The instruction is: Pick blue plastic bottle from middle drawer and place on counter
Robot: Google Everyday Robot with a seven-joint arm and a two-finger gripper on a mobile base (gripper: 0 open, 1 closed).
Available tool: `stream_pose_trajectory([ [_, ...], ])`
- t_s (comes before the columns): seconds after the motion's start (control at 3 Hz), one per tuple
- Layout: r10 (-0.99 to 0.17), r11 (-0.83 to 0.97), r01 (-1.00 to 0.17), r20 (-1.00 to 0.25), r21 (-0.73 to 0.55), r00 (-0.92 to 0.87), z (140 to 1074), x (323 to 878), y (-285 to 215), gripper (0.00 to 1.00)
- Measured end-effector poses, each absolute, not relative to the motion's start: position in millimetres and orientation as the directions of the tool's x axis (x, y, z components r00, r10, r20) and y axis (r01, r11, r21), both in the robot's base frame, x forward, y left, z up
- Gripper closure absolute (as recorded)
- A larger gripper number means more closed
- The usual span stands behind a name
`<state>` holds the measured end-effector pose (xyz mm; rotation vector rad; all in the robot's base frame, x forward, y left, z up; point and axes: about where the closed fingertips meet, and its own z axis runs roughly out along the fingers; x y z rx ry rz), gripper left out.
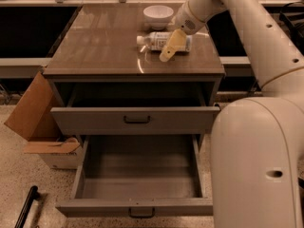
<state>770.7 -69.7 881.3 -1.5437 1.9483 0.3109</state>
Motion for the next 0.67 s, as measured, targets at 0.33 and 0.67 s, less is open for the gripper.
stream_pose_trajectory([
  [0.33, -0.775, 0.287, -0.929, -0.627, -0.234, -0.081, 899.3, 755.3, -88.6, 0.0],
  [0.67, -0.743, 0.293, -0.911, -0.669, -0.291, -0.025, 913.7, 715.2, -123.2, 0.0],
])
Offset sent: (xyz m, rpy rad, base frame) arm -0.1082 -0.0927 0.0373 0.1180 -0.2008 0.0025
